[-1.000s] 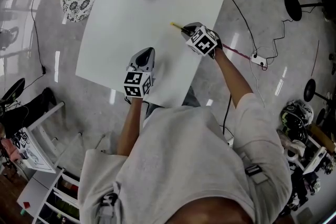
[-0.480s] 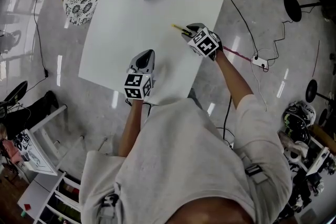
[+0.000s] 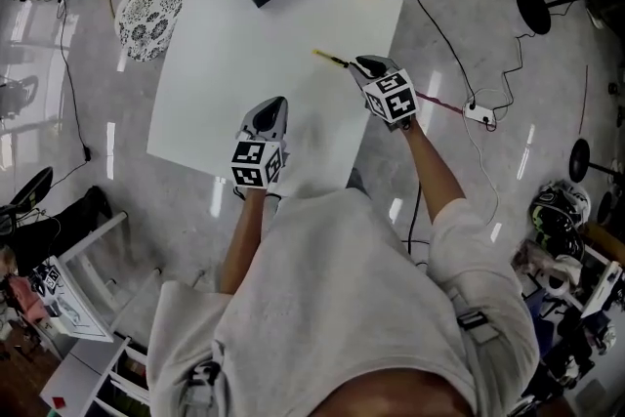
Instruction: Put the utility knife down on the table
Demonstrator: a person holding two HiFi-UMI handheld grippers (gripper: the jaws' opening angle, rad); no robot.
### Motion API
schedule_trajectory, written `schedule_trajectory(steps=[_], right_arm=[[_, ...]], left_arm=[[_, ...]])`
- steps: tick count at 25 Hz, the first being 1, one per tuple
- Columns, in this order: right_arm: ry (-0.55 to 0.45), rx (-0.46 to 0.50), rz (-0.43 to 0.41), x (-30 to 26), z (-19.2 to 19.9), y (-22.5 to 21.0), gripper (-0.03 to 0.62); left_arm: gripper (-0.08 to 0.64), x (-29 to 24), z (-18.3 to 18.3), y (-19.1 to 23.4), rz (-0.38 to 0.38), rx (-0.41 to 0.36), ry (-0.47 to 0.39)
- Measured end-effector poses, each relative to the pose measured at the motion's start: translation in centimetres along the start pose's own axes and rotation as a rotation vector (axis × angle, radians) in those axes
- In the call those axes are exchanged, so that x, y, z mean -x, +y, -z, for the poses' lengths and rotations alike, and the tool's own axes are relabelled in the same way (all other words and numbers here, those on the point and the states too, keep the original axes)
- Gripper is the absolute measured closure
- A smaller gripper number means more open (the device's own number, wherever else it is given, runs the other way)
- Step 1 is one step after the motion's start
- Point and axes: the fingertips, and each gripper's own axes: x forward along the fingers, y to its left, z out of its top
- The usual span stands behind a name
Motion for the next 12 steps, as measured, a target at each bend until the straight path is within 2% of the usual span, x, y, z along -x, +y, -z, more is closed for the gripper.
schedule_trajectory(steps=[4,12], right_arm=[[-0.03,-0.05,0.061,2.1,1.7,0.3,0.54],[-0.139,-0.228,0.193,7.6,4.4,1.2,0.56]], left_arm=[[0.54,0.1,-0.2,-0.3,0.02,-0.011,-0.003],[0.54,1.1,-0.8,-0.1,0.052,-0.046,-0.01]])
